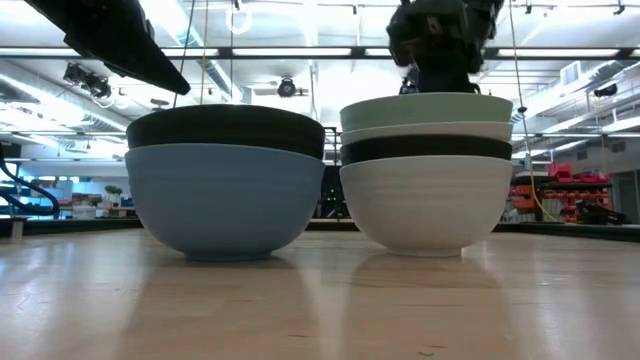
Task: Nest bowls inside each other
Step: Stack the stacked bowls on top of the right black bowl, then stack the stacked bowls on top of the light blue bowl
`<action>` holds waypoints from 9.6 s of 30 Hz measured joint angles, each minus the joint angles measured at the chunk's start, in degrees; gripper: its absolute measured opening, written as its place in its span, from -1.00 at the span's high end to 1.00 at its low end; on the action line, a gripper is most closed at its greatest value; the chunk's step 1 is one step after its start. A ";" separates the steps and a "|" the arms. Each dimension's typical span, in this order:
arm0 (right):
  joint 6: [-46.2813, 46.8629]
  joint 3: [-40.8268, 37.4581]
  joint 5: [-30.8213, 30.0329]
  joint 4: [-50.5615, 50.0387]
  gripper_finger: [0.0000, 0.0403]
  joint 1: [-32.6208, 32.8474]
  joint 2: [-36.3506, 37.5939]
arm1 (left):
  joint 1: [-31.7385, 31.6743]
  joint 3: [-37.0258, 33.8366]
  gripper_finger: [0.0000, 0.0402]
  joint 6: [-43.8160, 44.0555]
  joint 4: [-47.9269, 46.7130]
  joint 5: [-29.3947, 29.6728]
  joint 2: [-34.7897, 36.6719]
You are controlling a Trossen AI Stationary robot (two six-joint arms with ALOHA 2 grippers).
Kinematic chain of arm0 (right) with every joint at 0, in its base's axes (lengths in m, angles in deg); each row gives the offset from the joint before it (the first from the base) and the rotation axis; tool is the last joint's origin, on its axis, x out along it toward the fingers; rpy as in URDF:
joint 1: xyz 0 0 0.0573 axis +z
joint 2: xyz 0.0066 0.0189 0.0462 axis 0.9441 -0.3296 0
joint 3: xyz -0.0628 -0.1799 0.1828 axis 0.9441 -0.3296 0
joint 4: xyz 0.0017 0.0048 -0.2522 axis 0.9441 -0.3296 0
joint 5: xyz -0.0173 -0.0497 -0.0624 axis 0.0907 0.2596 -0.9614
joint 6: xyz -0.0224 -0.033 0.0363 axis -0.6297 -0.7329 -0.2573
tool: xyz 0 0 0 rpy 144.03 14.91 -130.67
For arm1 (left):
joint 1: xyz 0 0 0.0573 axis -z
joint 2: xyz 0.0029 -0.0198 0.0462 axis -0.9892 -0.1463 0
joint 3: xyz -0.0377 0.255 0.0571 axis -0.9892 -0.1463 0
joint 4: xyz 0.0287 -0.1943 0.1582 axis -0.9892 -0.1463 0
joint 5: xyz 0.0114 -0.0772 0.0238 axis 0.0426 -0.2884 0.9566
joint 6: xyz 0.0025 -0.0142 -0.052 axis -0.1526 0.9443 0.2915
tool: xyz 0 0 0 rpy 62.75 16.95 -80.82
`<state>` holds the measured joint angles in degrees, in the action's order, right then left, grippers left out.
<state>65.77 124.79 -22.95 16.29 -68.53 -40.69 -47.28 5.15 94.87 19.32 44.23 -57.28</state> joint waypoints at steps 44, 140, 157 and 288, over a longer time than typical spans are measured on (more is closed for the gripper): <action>-3.82 2.81 -4.73 -5.87 0.99 4.58 -0.01 | -0.02 -0.01 0.82 0.09 0.74 0.00 -0.01; 0.90 -1.03 -15.67 -19.79 0.81 6.71 13.99 | -26.95 35.89 0.88 -1.02 -22.61 -40.74 -28.89; 5.45 -11.53 -15.65 -19.70 0.81 6.71 24.29 | -28.42 35.85 0.81 1.94 -35.56 -48.30 -28.85; 3.36 -31.68 -8.81 16.03 0.99 8.79 17.04 | -32.79 56.72 0.76 -1.99 -36.35 -46.66 -28.48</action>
<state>69.13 93.11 -31.76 32.32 -59.75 -23.66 -80.07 61.87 92.88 -17.03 -2.43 -85.76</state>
